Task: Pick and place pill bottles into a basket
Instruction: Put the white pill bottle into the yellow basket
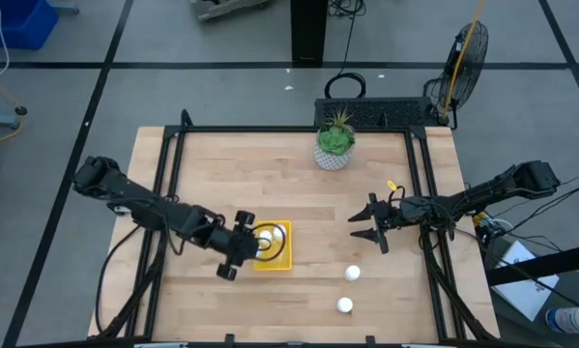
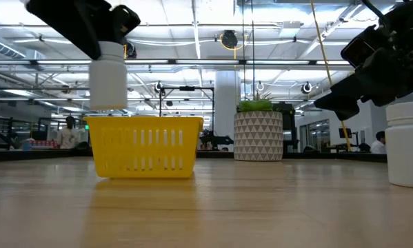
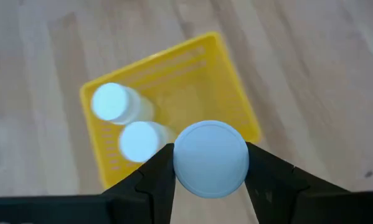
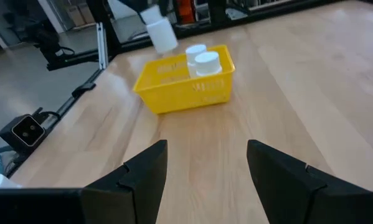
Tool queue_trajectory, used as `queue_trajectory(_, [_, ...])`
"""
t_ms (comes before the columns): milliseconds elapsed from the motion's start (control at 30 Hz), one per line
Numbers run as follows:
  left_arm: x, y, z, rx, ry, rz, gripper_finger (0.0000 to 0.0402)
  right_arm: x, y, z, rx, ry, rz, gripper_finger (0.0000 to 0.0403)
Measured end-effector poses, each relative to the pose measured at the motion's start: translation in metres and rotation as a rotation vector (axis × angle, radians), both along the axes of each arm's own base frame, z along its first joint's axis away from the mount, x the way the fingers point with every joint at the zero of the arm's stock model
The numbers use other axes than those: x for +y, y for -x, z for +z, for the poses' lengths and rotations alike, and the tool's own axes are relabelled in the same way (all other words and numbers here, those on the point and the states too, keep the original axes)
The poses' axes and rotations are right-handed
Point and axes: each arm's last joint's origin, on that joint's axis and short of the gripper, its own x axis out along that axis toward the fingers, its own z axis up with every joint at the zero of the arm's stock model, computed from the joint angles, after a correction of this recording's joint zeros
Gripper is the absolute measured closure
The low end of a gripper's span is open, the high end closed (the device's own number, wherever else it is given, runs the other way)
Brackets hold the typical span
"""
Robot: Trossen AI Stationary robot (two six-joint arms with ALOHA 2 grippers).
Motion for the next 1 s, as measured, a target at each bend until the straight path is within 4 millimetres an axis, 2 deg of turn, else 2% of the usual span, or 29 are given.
queue_trajectory(367, [0.017,-0.010,0.002,-0.030,0.004,-0.001,0.0230,0.000,0.000,0.001,-0.011,0.004,0.002,0.0190])
queue_trajectory(800, [0.016,-0.014,0.004,-0.066,0.048,-0.037,0.0235,0.000,0.000,0.001,-0.011,0.008,0.003,0.0190])
queue_trajectory(1000, [0.016,-0.014,-0.006,-0.085,0.054,-0.038,0.0232,0.000,0.000,0.001,-0.012,0.008,0.003,0.0190])
